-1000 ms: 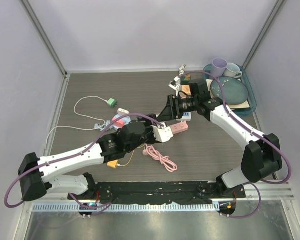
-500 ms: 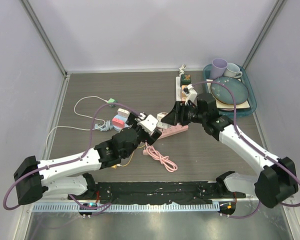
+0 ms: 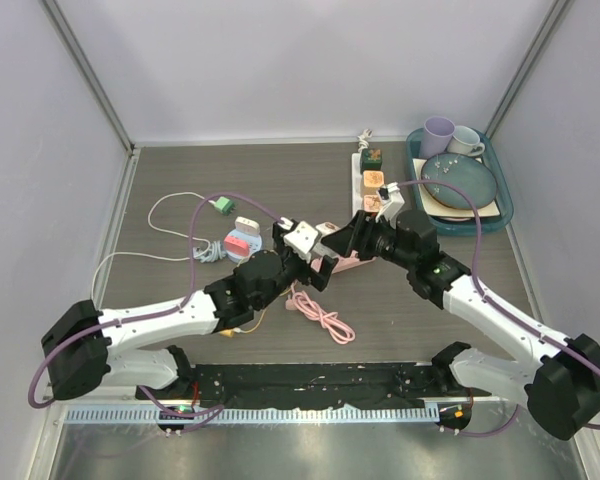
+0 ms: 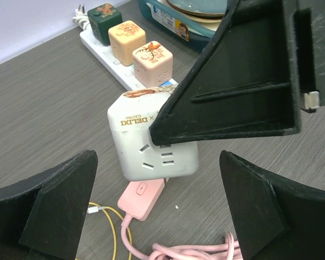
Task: Insert the plug
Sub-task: Pick up the plug from the center of the board.
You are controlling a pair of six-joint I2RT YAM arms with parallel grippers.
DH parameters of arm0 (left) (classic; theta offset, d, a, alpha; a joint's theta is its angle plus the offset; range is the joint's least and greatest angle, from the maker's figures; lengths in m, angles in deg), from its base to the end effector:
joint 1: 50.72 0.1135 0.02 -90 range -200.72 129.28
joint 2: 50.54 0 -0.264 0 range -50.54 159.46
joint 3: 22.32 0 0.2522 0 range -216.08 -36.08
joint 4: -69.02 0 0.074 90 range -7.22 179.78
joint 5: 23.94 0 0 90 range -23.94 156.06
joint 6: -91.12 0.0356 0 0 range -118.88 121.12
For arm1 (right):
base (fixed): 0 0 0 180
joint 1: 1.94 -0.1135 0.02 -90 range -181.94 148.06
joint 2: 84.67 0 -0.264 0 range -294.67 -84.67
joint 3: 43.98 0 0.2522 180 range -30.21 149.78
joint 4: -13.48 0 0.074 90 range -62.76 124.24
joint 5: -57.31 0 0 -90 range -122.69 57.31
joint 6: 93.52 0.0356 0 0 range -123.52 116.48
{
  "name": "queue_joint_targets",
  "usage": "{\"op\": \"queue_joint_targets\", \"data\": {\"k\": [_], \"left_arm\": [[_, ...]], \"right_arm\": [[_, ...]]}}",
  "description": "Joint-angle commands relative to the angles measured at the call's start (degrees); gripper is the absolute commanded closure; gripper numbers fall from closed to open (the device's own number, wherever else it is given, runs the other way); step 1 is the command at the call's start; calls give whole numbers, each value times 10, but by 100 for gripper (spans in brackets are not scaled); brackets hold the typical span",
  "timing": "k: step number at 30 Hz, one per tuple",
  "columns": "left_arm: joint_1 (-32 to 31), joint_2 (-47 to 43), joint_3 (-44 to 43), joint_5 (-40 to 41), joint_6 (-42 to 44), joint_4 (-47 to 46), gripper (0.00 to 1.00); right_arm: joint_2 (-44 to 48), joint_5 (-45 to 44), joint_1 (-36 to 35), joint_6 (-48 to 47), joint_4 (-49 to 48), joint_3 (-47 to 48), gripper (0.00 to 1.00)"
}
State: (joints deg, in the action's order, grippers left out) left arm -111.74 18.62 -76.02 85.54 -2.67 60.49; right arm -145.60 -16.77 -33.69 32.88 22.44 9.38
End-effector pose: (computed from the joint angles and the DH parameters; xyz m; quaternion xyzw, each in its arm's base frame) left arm 0.1441 -0.2356 0.2800 0.2549 0.7014 -0.2433 0.6196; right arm 0.2036 0.1375 0.2802 -0.0506 0.7964 0.4238 0.4285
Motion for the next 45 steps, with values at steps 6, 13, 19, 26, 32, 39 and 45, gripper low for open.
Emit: {"op": "queue_joint_targets", "data": {"k": [6, 13, 19, 26, 32, 39, 45], "left_arm": [[23, 51, -36, -20, -48, -104, 6], [35, 74, -37, -48, -73, -128, 40], [36, 62, -19, -81, -36, -130, 100], [48, 27, 1, -153, 24, -116, 100], [48, 13, 5, -183, 71, -89, 100], [48, 14, -5, -210, 103, -75, 100], [48, 23, -24, -248, 122, -51, 100]], "right_arm": [[34, -12, -15, 47, -90, -20, 99], [52, -19, -15, 54, -90, -36, 99], [49, 18, -8, 15, -27, 4, 60], [28, 130, 61, -43, 107, 98, 17], [-20, 199, 90, -104, 243, 178, 11], [-68, 243, 90, -154, 327, 215, 10], [-83, 260, 91, -174, 349, 221, 11]]}}
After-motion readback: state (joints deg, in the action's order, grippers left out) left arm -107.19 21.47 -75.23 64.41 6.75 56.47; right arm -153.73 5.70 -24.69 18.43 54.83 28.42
